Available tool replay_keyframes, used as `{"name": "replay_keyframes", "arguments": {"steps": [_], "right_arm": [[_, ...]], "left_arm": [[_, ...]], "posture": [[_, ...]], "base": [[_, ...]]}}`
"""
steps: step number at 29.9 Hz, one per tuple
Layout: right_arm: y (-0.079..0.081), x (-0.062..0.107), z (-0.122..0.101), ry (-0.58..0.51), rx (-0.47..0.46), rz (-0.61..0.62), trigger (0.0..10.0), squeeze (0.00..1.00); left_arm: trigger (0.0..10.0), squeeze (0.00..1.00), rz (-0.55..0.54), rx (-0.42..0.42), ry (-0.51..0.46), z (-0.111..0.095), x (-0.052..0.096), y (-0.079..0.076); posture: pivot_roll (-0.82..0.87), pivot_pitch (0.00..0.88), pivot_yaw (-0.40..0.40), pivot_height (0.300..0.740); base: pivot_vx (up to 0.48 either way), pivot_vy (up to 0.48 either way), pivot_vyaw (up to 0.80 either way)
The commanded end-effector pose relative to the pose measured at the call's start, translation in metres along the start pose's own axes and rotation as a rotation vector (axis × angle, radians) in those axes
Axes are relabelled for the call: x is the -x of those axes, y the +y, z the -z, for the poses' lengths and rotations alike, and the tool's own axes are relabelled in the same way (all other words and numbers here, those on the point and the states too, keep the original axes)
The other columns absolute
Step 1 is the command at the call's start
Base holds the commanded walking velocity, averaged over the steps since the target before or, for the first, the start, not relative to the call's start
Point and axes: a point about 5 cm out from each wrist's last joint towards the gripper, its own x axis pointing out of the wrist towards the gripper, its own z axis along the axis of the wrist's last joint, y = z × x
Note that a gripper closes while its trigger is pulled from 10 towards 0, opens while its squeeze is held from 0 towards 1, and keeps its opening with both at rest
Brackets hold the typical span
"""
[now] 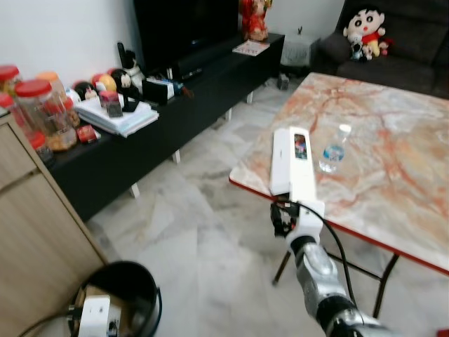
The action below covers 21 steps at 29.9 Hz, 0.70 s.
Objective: Picking trash to rubbish bin
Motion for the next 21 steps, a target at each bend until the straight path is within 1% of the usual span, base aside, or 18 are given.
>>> {"name": "replay_keyframes", "arguments": {"steps": [1,3,5,7,12,20,21], "right_arm": [[-0.010,0.005,0.004,-0.001,-0.014,0.032,10.0,0.00],[-0.010,0.005,0.004,-0.004,-0.016,0.032,10.0,0.00],[-0.007,0.004,-0.002,-0.049,-0.024,0.014,10.0,0.00],[-0.004,0.005,-0.003,-0.070,0.001,-0.009,10.0,0.00],[-0.004,0.006,-0.002,-0.075,0.012,-0.016,10.0,0.00],[0.003,0.000,-0.026,-0.207,-0.008,-0.046,10.0,0.00],[0.006,-0.002,-0.035,-0.244,-0.012,-0.053,10.0,0.00]], "left_arm": [[10.0,0.00,0.014,0.008,-0.004,0.001,0.001,-0.005],[10.0,0.00,0.015,0.008,-0.005,0.001,0.001,-0.005],[10.0,0.00,0.020,0.004,-0.004,0.001,0.001,-0.005],[10.0,0.00,0.033,0.001,-0.004,0.001,0.001,-0.008],[10.0,0.00,0.040,0.001,-0.006,0.001,0.002,-0.010],[10.0,0.00,0.039,0.004,-0.024,0.000,0.002,-0.010],[10.0,0.00,0.038,0.002,-0.030,-0.001,0.002,-0.010]], "posture": [[-0.02,0.000,-0.001,0.740],[-0.02,0.000,-0.001,0.740],[-0.03,0.000,0.001,0.740],[-0.03,0.000,0.001,0.740],[-0.03,0.000,0.000,0.740],[-0.03,0.000,0.001,0.740],[-0.03,0.000,0.000,0.740]], "base": [[0.000,0.000,-0.80],[0.000,0.000,-0.80],[0.000,0.000,-0.65],[0.000,0.000,0.00],[0.000,0.000,0.00],[0.000,0.000,0.00],[0.000,0.000,0.00]]}}
